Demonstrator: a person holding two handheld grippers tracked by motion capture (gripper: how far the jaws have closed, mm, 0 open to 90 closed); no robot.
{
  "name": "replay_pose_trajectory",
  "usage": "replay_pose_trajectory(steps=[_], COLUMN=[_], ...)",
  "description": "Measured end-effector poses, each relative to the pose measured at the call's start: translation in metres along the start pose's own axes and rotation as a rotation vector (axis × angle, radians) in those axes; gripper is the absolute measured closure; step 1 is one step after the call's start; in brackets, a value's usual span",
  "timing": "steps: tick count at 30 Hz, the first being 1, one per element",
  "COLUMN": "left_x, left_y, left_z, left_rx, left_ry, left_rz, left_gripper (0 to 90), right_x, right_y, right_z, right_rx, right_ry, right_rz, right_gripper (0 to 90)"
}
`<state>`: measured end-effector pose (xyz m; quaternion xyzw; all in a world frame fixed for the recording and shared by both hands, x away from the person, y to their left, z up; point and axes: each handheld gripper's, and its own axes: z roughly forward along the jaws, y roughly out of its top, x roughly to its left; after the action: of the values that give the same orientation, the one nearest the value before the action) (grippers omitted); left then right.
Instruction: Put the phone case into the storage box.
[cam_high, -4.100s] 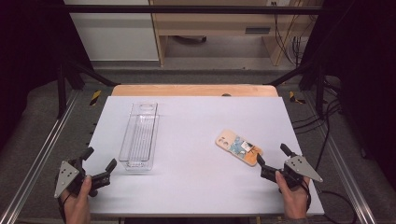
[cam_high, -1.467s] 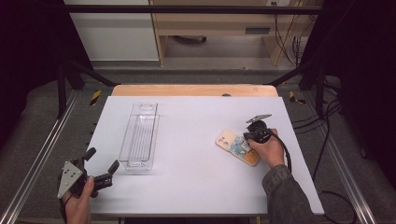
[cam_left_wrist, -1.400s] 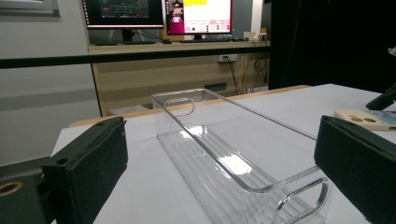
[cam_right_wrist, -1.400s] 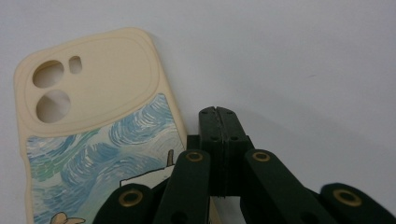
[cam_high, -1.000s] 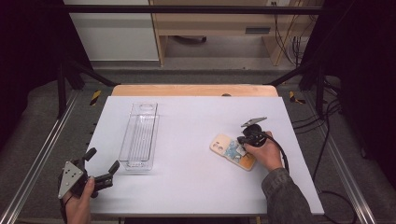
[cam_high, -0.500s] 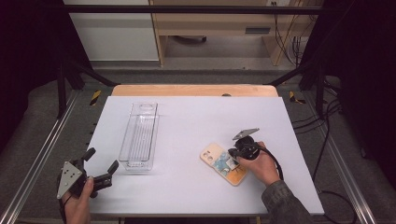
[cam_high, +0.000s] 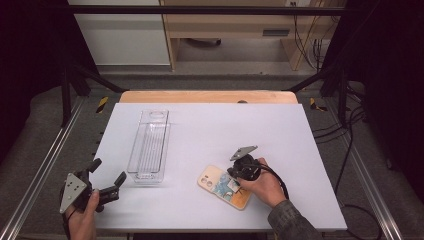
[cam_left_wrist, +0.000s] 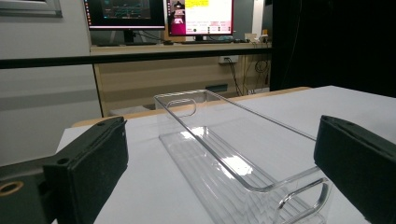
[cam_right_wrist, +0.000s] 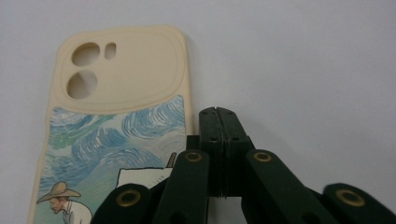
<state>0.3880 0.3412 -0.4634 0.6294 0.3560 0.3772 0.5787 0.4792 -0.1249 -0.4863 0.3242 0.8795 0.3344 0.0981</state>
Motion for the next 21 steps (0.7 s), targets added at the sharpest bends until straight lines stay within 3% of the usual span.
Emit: replay_pose_trajectory(steps=[1,6,8,9,10,13,15,21], left_x=[0.000,0.001,0.000,0.000,0.000,-0.001,-0.002,-0.001], left_y=[0.000,0.000,0.001,0.001,0.001,0.001,0.001,0.002], left_z=[0.000,-0.001,-0.001,-0.001,-0.001,-0.001,-0.001,-0.002], left_rx=[0.000,-0.002,-0.002,-0.002,0.001,0.001,0.003,0.003], left_ry=[0.000,0.004,0.004,0.004,0.008,0.009,0.009,0.009], left_rz=[0.000,0.001,0.002,0.002,0.011,0.013,0.015,0.014], left_gripper=[2.7,2.5,2.4,2.4,2.4,2.2,2.2,2.1], right_x=[0.000,0.014,0.021,0.021,0.028,0.034,0.041,0.045], right_y=[0.000,0.001,-0.001,-0.001,-0.005,-0.009,-0.015,-0.024], right_z=[0.000,-0.024,-0.029,-0.029,-0.033,-0.036,-0.036,-0.032], right_rx=[0.000,-0.045,-0.029,-0.029,-0.004,0.025,0.064,0.131], right_ry=[0.000,-0.028,-0.026,-0.026,-0.028,-0.032,-0.034,-0.047], right_rz=[0.000,-0.010,-0.020,-0.020,-0.033,-0.038,-0.068,-0.064], right_gripper=[86.2,43.4,27.9,27.9,17.5,10.8,6.4,6.7])
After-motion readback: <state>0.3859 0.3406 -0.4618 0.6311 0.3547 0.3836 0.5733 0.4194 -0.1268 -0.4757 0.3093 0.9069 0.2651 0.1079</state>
